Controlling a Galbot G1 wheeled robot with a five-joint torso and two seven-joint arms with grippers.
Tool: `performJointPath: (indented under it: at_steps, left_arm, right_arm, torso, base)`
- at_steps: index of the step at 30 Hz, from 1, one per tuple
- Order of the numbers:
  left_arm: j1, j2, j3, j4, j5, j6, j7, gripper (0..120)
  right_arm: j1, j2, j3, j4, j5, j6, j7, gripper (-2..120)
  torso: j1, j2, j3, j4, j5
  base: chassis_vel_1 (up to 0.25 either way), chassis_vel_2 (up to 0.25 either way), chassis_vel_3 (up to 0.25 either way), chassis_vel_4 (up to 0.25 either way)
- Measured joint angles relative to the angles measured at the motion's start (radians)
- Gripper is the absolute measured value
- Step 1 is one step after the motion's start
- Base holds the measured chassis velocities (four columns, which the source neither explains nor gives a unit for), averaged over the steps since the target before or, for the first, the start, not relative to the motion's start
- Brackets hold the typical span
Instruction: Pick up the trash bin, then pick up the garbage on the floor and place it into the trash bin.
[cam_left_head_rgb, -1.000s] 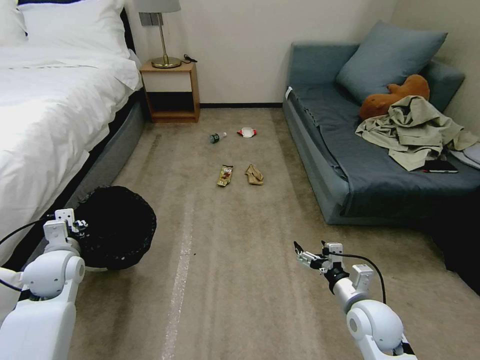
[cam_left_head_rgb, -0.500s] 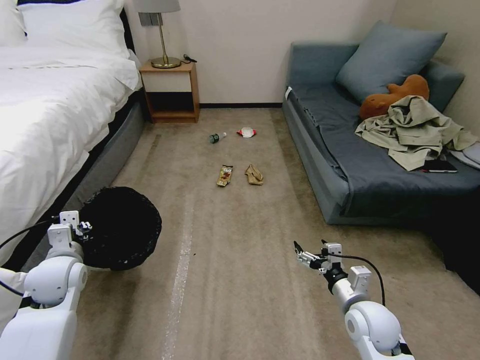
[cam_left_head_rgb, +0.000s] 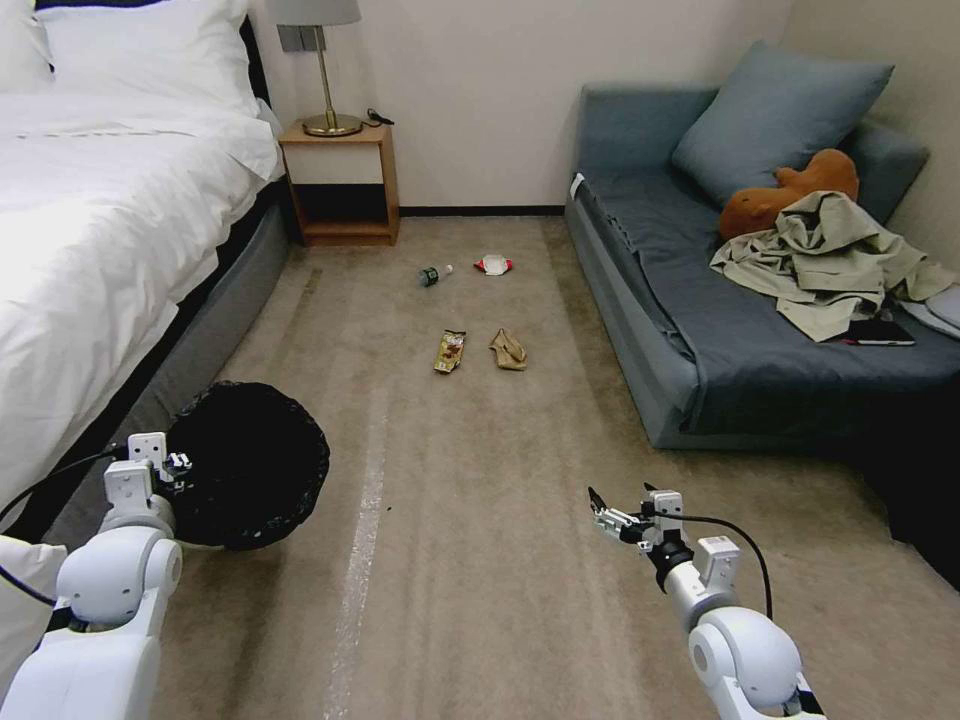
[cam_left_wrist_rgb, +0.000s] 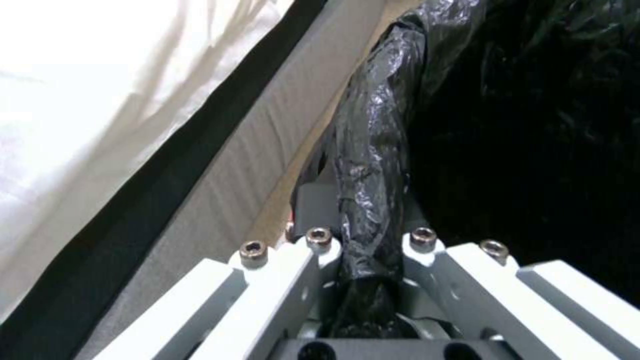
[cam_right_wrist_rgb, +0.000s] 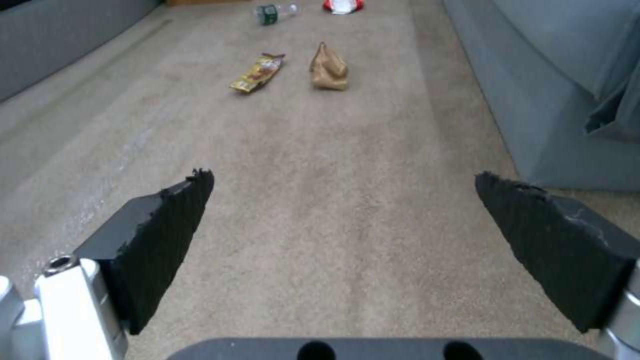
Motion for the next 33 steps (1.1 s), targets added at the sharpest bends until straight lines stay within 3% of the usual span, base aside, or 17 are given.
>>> performJointPath:
  at_steps: [33]
  left_arm:
    - [-0.039,0.008,0.011,0.067,-0.002,-0.027,0.025,4]
  right_arm:
    - [0.039,0.017,-0.017,-0.058,-0.025,0.015,-0.018,100]
  torso:
    - [0.0,0.0,0.0,0.0,-0.0001]
  base:
    - [-0.036,0.037,0.035,-0.035]
